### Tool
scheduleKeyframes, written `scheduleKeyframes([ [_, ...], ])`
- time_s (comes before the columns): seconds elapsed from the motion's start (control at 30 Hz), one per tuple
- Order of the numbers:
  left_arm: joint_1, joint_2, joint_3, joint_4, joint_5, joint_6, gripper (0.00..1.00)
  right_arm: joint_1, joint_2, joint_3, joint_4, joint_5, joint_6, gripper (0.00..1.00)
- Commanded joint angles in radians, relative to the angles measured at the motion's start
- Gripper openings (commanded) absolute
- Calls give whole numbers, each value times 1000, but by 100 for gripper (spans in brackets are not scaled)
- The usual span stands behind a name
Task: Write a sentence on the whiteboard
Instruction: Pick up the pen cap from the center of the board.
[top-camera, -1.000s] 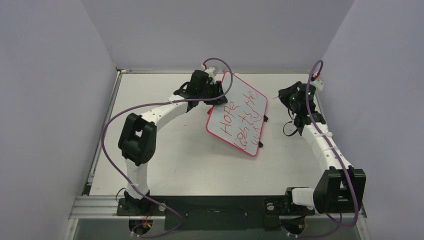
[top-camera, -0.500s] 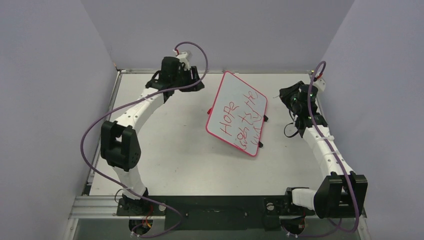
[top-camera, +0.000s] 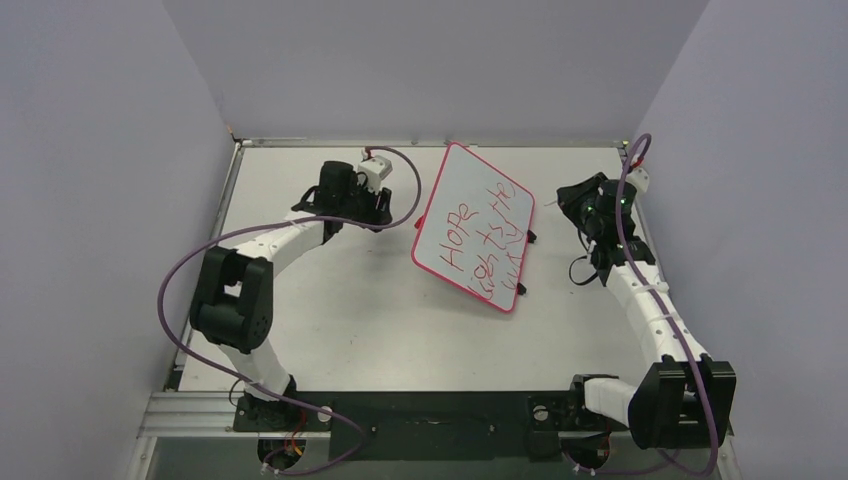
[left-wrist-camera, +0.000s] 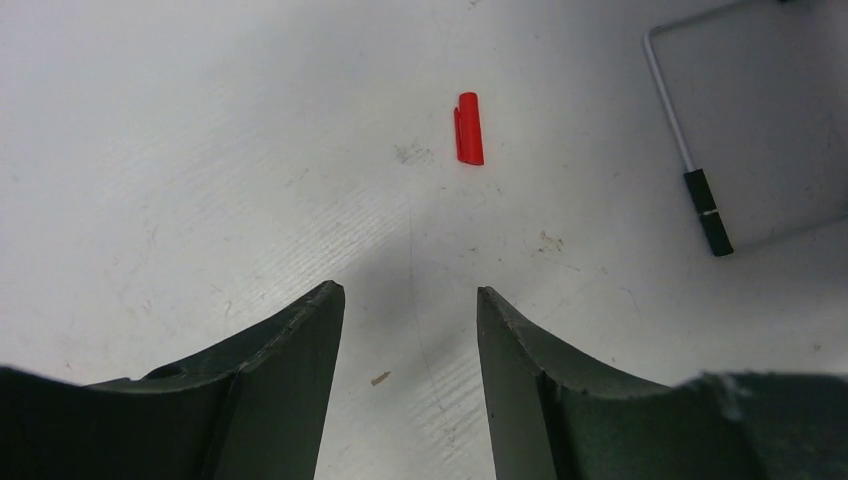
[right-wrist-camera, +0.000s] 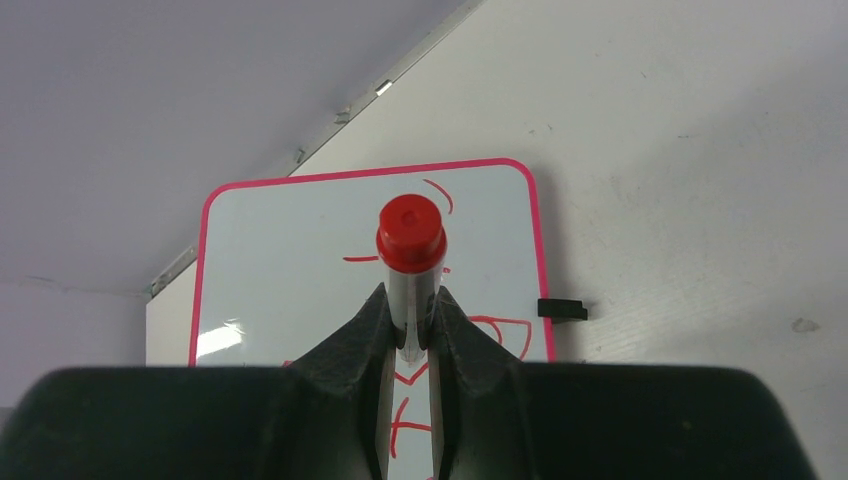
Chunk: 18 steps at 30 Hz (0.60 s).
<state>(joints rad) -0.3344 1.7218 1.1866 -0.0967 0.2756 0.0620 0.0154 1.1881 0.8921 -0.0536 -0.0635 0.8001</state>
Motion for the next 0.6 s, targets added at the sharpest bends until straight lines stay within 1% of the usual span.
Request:
scheduleKeyframes([
  [0.0,-4,24,36,171,112,91,49,-9,-35,-15,45,-28,5,0],
  [0.13,-29,89,51,206,146,97,48,-9,-37,-18,45,-39,9,0],
  [0.23,-46,165,107,180,138,111,48,-10,-44,-18,44,-39,6,0],
  [0.37,-52,239,179,158,152,86,48,-11,-50,-16,45,-42,2,0],
  [0.47,-64,279,213,154,134,72,48,-12,-54,-14,46,-44,1,0],
  [0.57,-76,330,263,117,111,72,47,-12,-54,-12,45,-47,2,0],
])
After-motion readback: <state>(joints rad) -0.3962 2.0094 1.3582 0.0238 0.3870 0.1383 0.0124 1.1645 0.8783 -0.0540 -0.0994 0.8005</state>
